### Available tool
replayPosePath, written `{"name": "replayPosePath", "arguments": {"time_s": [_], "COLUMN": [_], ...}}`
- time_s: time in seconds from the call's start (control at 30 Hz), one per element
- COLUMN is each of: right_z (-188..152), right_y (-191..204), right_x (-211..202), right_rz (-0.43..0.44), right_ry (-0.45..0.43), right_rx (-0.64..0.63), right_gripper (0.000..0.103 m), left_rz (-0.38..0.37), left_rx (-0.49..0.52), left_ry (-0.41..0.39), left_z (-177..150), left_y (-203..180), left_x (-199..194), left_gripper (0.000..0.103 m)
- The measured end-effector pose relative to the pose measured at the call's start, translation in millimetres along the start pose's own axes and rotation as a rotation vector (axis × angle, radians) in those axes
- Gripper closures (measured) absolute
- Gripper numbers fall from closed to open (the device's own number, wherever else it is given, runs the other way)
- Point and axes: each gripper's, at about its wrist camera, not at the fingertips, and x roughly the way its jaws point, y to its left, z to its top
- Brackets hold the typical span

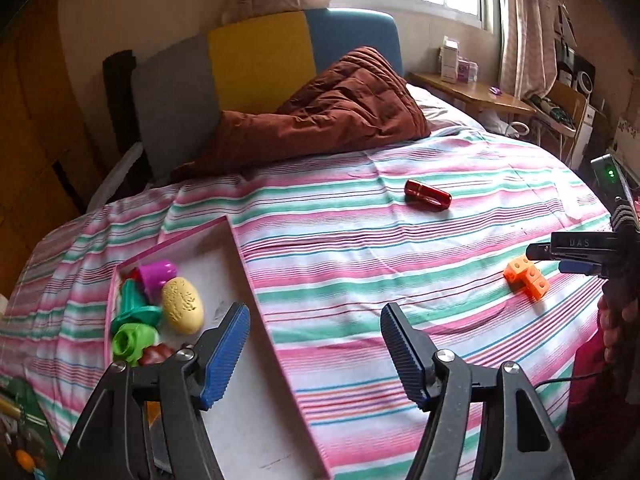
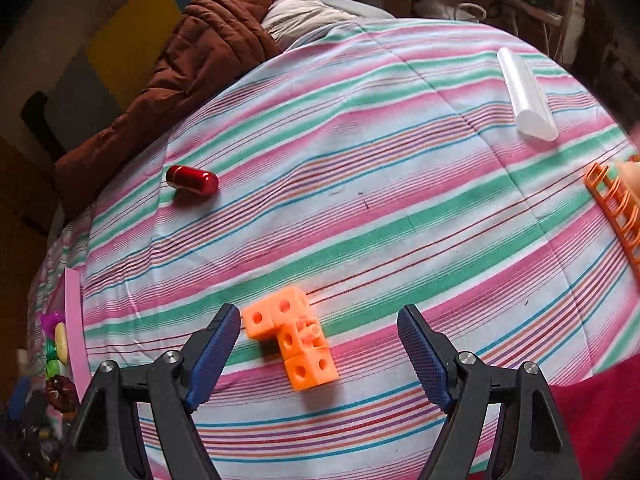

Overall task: Organize rigid objects
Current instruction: 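Move both open grippers toward the red capsule and orange blocks, then grasp the red capsule across its middle with the left gripper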

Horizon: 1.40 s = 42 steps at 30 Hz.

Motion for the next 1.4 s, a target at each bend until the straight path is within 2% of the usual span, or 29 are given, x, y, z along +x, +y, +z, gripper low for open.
{"name": "replayPosePath", "arguments": {"time_s": [0.2, 0.33, 0.63, 0.7, 0.8, 0.9, 0.97, 1.1, 1.17, 1.23, 1.27, 1.3, 1.4], "right_z": [3.3, 6.2, 8.7, 8.9, 9.6, 10.4, 10.8, 12.3, 12.7, 13.1, 13.4, 13.8, 14.2], "right_y": [-13.1, -22.6, -23.1, -22.2, -22.9, -24.8, -26.7, -30.1, -31.5, -33.5, -34.6, -35.4, -36.6], "right_x": [-7.8, -12.3, -13.8, -11.8, -10.5, -8.1, -6.8, -6.2, -5.2, -4.0, -3.5, -2.8, -1.2], "right_rz": [0.020, 0.029, 0.063, 0.073, 0.084, 0.095, 0.102, 0.108, 0.107, 0.103, 0.107, 0.104, 0.092], "right_ry": [-0.044, -0.072, -0.067, -0.064, -0.058, -0.048, -0.040, -0.039, -0.038, -0.035, -0.031, -0.030, -0.028], "right_rx": [0.074, 0.125, 0.140, 0.143, 0.149, 0.159, 0.168, 0.179, 0.185, 0.186, 0.177, 0.178, 0.177], "right_gripper": [0.022, 0.022, 0.022, 0.021, 0.021, 0.021, 0.021, 0.021, 0.021, 0.021, 0.021, 0.021, 0.021], "left_rz": [-0.042, -0.097, -0.213, -0.229, -0.273, -0.259, -0.282, -0.311, -0.324, -0.311, -0.308, -0.320, -0.318], "left_rx": [0.006, 0.009, 0.095, 0.158, 0.223, 0.278, 0.308, 0.359, 0.393, 0.416, 0.421, 0.422, 0.388], "left_ry": [0.029, 0.056, 0.071, 0.060, 0.072, 0.079, 0.078, 0.065, 0.076, 0.086, 0.081, 0.085, 0.094], "left_z": [16.9, 31.8, 81.3, 94.5, 108.5, 117.8, 124.7, 132.6, 133.5, 132.9, 132.3, 131.4, 128.0], "left_y": [-12.4, -26.0, -72.0, -87.5, -104.3, -115.1, -121.2, -130.2, -137.0, -141.3, -142.1, -141.9, -136.1], "left_x": [23.9, 45.4, 107.2, 125.5, 151.1, 171.6, 183.2, 196.4, 206.8, 215.2, 217.8, 220.1, 221.4], "left_gripper": [0.034, 0.034, 0.034, 0.025, 0.021, 0.017, 0.017, 0.003, 0.002, 0.002, 0.006, 0.028, 0.027]}}
